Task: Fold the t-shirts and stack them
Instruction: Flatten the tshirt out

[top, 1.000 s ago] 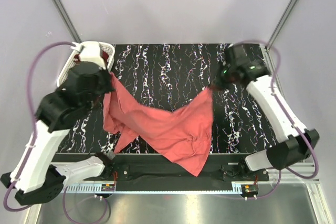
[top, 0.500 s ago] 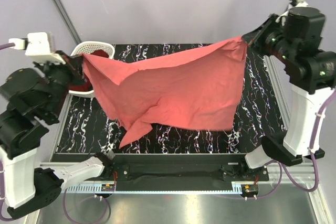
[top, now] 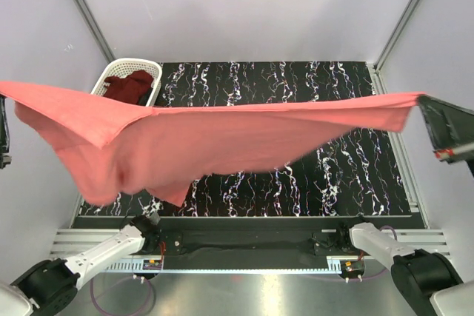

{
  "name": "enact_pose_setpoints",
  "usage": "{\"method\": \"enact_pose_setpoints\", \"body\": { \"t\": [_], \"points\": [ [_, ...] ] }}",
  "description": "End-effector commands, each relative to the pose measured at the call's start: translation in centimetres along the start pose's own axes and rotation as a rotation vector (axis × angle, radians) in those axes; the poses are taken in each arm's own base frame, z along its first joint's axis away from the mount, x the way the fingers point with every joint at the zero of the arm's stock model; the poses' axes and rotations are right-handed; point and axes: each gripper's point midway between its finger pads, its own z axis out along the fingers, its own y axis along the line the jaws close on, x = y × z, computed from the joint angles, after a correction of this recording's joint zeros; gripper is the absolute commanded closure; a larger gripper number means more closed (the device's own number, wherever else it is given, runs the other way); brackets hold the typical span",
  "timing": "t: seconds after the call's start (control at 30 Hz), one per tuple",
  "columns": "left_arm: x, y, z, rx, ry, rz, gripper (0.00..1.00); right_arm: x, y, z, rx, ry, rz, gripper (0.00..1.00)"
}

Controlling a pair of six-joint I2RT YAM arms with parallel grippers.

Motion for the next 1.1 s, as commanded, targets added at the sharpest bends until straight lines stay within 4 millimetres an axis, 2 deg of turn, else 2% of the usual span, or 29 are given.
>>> {"method": "enact_pose_setpoints", "body": {
  "t": [0.0,0.07,0.1,0.17,0.2,0.23,0.27,0.3,0.33,0.37,0.4,0.43,0.47,0.5,0.53,0.57,0.6,0.63,0.67,0.7,0.73,0.77,0.8,0.87,0.9,0.97,1.0,1.03,1.07],
  "points": [
    [2.8,-3.1,5.2,0.083,0.010,0.076,1.00,-0.1,-0.8,4.6,0.034,-0.005,-0.040,1.00],
    [3.8,-3.6,6.9,0.082,0.014,0.119,1.00,1.5,-2.4,7.7,0.083,0.037,-0.044,1.00],
    [4.6,-3.6,8.4,0.062,0.002,0.144,1.00,2.0,-2.9,8.9,0.099,0.047,-0.044,1.00],
    [7.6,-3.8,11.2,0.037,0.020,0.226,1.00,3.3,-4.3,12.3,0.132,0.071,-0.048,1.00],
    [7.1,-3.6,12.4,-0.003,-0.030,0.234,1.00,3.8,-4.9,13.6,0.145,0.076,-0.061,1.00],
    [8.9,-3.8,14.3,-0.019,-0.018,0.277,1.00,3.8,-5.3,15.6,0.152,0.051,-0.064,1.00],
    [9.5,-3.7,15.4,-0.035,-0.029,0.335,1.00,4.2,-6.4,16.9,0.188,0.047,-0.071,1.00],
    [8.8,-3.5,16.5,-0.073,-0.096,0.339,1.00,5.1,-7.4,19.0,0.209,0.062,-0.090,1.00],
    [10.7,-3.4,18.8,-0.093,-0.090,0.379,1.00,4.6,-7.3,20.2,0.201,0.030,-0.097,1.00],
    [10.5,-3.5,20.0,-0.093,-0.129,0.379,1.00,4.1,-7.5,21.2,0.211,0.005,-0.106,1.00],
    [9.8,-3.5,21.2,-0.094,-0.159,0.374,1.00,4.9,-8.5,23.4,0.229,0.017,-0.133,1.00],
    [9.8,-2.4,22.4,-0.120,-0.178,0.394,1.00,4.4,-8.5,24.4,0.228,-0.008,-0.144,1.00],
    [12.7,-2.4,25.1,-0.099,-0.156,0.374,1.00,2.9,-8.1,25.0,0.231,-0.058,-0.155,1.00],
    [12.9,-1.9,26.1,-0.108,-0.167,0.372,1.00,3.8,-9.7,27.3,0.263,-0.043,-0.184,1.00],
    [11.4,-1.0,26.9,-0.129,-0.211,0.373,1.00,2.2,-9.2,27.8,0.253,-0.095,-0.190,1.00],
    [13.4,-0.5,28.8,-0.123,-0.212,0.356,1.00,1.9,-9.7,28.7,0.259,-0.107,-0.213,1.00],
    [13.3,0.7,29.5,-0.144,-0.230,0.360,1.00,2.9,-11.1,30.9,0.277,-0.088,-0.233,1.00],
    [12.5,1.0,30.1,-0.144,-0.262,0.350,1.00,2.2,-11.8,31.6,0.293,-0.115,-0.251,1.00],
    [12.6,1.4,30.8,-0.143,-0.276,0.318,1.00,1.1,-11.6,31.8,0.286,-0.150,-0.268,1.00],
    [14.1,3.1,32.0,-0.162,-0.262,0.322,1.00,1.8,-12.9,33.3,0.298,-0.138,-0.292,1.00],
    [14.1,3.5,32.4,-0.156,-0.272,0.308,1.00,0.5,-13.3,33.3,0.304,-0.167,-0.295,1.00],
    [13.5,3.4,32.7,-0.129,-0.299,0.261,1.00,0.3,-14.0,33.5,0.316,-0.171,-0.298,1.00],
    [14.4,4.1,33.4,-0.131,-0.291,0.254,1.00,0.3,-14.7,33.8,0.327,-0.172,-0.297,1.00],
    [13.6,4.5,33.7,-0.125,-0.305,0.252,1.00,0.1,-15.6,33.8,0.342,-0.174,-0.298,1.00],
    [13.1,4.4,33.5,-0.123,-0.313,0.253,1.00,-0.7,-14.8,33.2,0.329,-0.195,-0.312,1.00],
    [12.3,4.1,33.1,-0.118,-0.315,0.258,1.00,0.1,-15.6,32.9,0.348,-0.172,-0.324,1.00],
    [12.2,4.0,32.9,-0.117,-0.310,0.257,1.00,-0.9,-14.7,31.6,0.342,-0.194,-0.333,1.00],
    [10.7,3.5,32.0,-0.113,-0.326,0.257,1.00,-0.3,-15.3,31.4,0.361,-0.174,-0.337,1.00],
    [10.4,3.2,31.6,-0.104,-0.315,0.263,1.00,-0.5,-15.1,30.8,0.361,-0.177,-0.337,1.00]
  ]
}}
